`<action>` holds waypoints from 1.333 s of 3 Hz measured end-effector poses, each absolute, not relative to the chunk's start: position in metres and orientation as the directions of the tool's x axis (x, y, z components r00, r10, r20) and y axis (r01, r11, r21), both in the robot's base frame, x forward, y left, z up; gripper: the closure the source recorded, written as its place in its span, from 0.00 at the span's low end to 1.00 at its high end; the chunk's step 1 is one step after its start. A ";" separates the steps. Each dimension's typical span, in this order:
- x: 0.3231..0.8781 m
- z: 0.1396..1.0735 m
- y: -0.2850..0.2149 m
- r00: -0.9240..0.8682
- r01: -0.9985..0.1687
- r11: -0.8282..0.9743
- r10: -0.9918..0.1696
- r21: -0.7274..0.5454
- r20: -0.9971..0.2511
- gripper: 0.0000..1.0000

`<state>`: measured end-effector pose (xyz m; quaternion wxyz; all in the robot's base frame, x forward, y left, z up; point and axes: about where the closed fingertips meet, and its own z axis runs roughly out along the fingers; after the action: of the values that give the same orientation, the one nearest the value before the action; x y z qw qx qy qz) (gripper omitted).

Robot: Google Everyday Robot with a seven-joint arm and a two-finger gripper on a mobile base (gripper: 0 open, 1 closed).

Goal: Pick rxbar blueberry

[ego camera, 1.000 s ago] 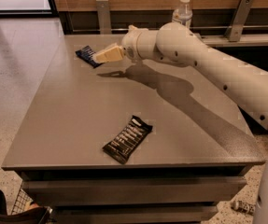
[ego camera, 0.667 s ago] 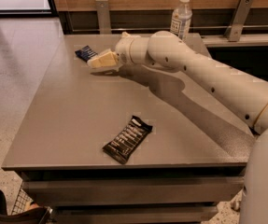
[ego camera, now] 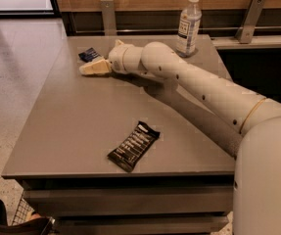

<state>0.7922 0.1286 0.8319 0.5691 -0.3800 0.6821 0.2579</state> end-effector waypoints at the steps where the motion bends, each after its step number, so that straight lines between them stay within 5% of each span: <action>1: 0.788 0.817 0.133 -0.094 -0.796 0.603 -0.202 -0.048 -0.975 0.16; 4: 0.783 0.814 0.137 -0.111 -0.789 0.613 -0.204 -0.038 -0.973 0.94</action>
Offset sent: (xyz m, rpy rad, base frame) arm -0.0287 0.0099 -0.0502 -0.0100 0.0924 -0.1064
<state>0.7833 0.1366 0.8143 0.5641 -0.3552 0.6989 0.2592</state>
